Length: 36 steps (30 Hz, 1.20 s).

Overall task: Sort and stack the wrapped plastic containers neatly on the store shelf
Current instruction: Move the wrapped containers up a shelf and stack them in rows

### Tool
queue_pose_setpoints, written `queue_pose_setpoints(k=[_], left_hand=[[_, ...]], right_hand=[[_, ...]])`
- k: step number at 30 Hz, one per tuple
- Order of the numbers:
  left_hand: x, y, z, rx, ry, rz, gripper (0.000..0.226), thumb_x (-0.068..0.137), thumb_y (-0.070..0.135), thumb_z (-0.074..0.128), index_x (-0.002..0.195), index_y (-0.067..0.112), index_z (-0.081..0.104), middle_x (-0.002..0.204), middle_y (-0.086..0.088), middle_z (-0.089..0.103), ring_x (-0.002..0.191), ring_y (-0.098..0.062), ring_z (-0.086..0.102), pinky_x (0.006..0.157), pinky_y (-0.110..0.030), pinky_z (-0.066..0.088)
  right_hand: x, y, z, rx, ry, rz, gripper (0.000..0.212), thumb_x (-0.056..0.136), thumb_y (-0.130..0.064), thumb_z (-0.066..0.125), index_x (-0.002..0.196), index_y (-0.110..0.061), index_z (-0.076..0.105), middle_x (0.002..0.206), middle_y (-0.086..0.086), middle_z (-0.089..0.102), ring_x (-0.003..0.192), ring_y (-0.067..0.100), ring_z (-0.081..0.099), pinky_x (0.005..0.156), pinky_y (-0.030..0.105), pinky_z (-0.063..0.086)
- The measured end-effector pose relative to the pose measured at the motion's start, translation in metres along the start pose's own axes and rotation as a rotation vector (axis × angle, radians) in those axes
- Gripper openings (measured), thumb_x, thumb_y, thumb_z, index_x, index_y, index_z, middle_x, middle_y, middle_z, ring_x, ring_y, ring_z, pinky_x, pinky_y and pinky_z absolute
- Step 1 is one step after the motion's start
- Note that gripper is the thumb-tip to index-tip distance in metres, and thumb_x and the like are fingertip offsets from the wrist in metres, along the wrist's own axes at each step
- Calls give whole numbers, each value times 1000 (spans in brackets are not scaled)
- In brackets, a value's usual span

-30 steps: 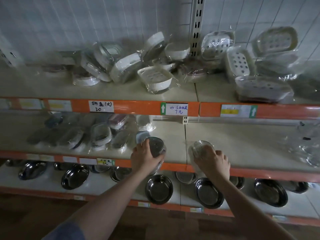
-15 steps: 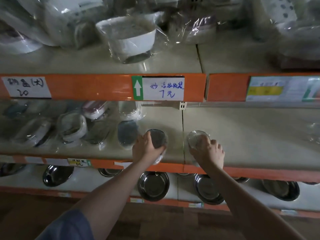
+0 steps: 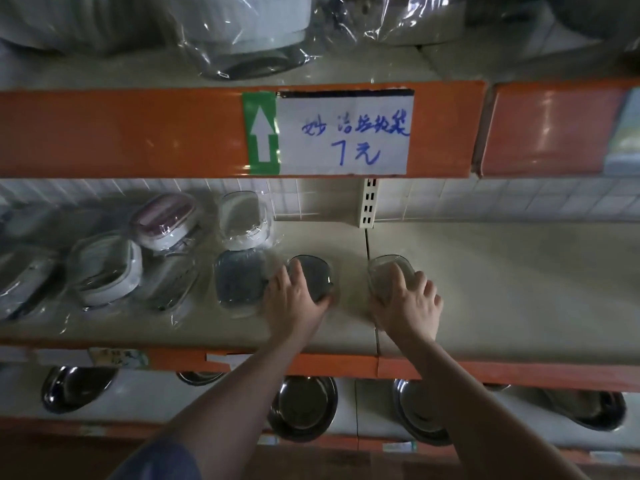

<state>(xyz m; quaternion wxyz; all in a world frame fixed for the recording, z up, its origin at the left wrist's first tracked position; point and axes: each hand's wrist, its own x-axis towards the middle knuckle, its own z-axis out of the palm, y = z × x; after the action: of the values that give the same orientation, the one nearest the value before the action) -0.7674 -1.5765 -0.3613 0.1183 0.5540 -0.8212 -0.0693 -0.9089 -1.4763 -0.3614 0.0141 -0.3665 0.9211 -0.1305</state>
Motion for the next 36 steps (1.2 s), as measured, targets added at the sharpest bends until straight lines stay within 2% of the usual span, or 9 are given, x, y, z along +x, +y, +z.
queue_pose_setpoints(k=[4, 8, 13, 19, 22, 27, 36], left_hand=[[-1, 1, -3, -13, -6, 17, 96, 79, 76, 43, 149, 13, 22, 152, -12, 26, 138, -27, 25, 111, -37, 23], [-19, -2, -19, -50, -20, 43, 80, 85, 69, 42, 144, 16, 34, 153, -10, 26, 140, -27, 23, 113, -41, 23], [-49, -12, -53, -59, 12, 73, 65, 90, 59, 45, 137, 15, 44, 141, -12, 43, 128, -27, 40, 101, -36, 35], [-80, -11, -109, -42, 77, 117, 53, 87, 51, 57, 124, 12, 56, 122, -11, 57, 110, -28, 53, 84, -36, 45], [-91, -15, -134, -44, 100, 141, 49, 80, 45, 69, 113, 9, 62, 107, -14, 62, 97, -32, 58, 72, -38, 49], [-106, -32, -180, 4, 147, 183, 48, 67, 38, 82, 99, 6, 67, 93, -14, 66, 84, -33, 63, 64, -37, 53], [-147, -121, -257, -1, 240, 204, 46, 63, 36, 85, 95, 7, 66, 90, -12, 64, 81, -31, 63, 62, -37, 53]], right_hand=[[4, 1, -4, -37, -84, -30, 79, 80, -70, 46, 143, -30, 19, 138, 14, 31, 122, 33, 35, 98, 42, 30], [-12, 12, -18, -21, -99, -11, 74, 85, -69, 36, 146, -31, 17, 150, 16, 21, 131, 34, 30, 105, 43, 25], [-48, 26, -60, 9, -70, -24, 56, 93, -53, 37, 140, -23, 31, 131, 15, 42, 117, 32, 44, 97, 39, 32], [-81, 28, -121, 46, -50, -88, 50, 94, -47, 41, 137, -22, 37, 130, 11, 46, 115, 28, 46, 95, 37, 35], [-97, 14, -145, 69, -60, -137, 50, 95, -46, 39, 138, -21, 36, 132, 9, 45, 118, 26, 44, 98, 35, 34], [-128, -21, -179, 125, -52, -192, 47, 95, -45, 39, 137, -22, 37, 131, 8, 47, 117, 25, 45, 97, 35, 35], [-195, -97, -225, 143, 19, -219, 45, 95, -44, 40, 135, -23, 39, 131, 6, 48, 120, 24, 45, 98, 35, 34]])
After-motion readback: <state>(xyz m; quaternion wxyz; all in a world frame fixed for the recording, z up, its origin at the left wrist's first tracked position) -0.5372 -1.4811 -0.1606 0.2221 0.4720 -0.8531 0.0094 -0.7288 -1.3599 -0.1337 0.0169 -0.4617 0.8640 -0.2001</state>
